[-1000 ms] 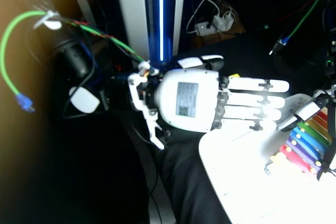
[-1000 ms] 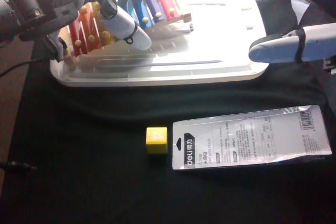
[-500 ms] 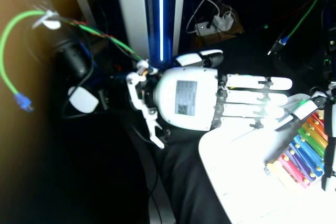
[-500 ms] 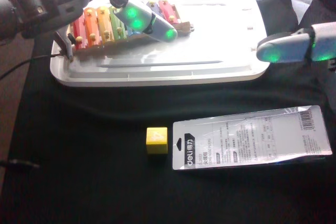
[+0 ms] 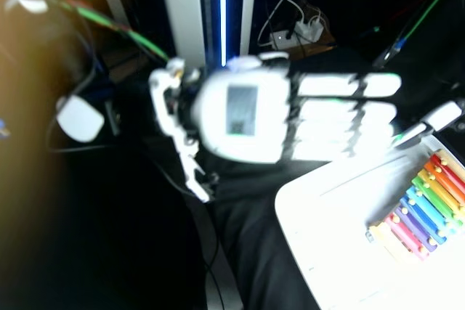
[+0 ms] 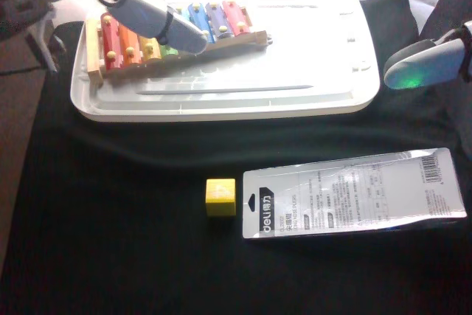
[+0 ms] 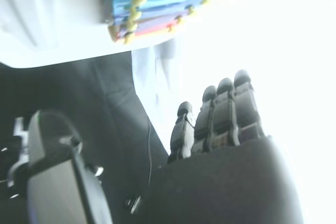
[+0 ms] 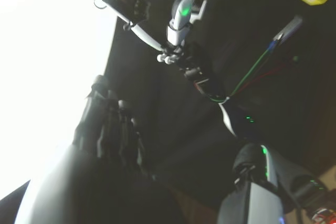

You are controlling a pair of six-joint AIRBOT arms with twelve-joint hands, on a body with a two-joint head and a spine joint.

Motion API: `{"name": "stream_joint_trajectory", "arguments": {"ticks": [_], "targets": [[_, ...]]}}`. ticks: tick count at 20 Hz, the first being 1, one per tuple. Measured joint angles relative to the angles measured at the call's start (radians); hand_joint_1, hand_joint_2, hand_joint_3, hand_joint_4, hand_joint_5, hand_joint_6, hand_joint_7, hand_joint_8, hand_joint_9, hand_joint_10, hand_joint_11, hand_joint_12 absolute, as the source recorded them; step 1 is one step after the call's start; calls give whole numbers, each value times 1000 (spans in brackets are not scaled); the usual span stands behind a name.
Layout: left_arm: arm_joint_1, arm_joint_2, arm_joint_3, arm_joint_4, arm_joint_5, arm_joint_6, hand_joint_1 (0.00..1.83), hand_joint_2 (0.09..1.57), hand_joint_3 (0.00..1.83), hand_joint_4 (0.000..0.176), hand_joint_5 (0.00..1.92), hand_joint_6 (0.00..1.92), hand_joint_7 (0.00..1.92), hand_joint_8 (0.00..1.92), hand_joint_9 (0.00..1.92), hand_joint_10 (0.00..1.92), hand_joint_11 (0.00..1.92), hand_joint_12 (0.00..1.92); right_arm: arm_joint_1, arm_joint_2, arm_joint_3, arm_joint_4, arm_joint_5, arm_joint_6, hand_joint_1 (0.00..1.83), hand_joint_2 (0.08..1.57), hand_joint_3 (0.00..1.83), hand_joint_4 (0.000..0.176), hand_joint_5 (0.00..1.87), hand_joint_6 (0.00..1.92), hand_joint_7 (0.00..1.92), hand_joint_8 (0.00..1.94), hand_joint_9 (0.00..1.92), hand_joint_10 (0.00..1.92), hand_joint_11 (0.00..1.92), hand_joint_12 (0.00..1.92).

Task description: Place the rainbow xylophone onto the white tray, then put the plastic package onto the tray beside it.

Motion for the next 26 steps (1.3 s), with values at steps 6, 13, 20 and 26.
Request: {"name": "stream_joint_trajectory", "arguments": {"ticks": [6, 13, 20, 26], "targets": [[-68, 143, -138, 146, 11, 19, 748, 758, 0, 172, 0, 0, 0, 0, 0, 0, 0, 0, 137, 4, 16, -368, -126, 193, 580, 755, 0, 0, 0, 0, 4, 1, 4, 0, 133, 5], [-60, 266, -244, 184, 56, 66, 705, 799, 3, 176, 0, 0, 0, 0, 0, 0, 0, 0, 152, -7, 8, -657, -169, 350, 631, 593, 0, 0, 0, 0, 11, 4, 44, 15, 196, 63], [-52, 307, -307, 124, 61, 147, 723, 784, 0, 155, 0, 0, 0, 0, 0, 0, 0, 0, 155, -15, -21, -787, -193, 406, 467, 626, 2, 0, 111, 1, 166, 3, 162, 5, 218, 322], [2, 360, -346, -29, 48, 267, 855, 822, 9, 161, 0, 0, 0, 0, 0, 0, 0, 0, 151, -40, -35, -791, -220, 409, 430, 614, 0, 0, 47, 1, 118, 7, 120, 9, 0, 596]]}}
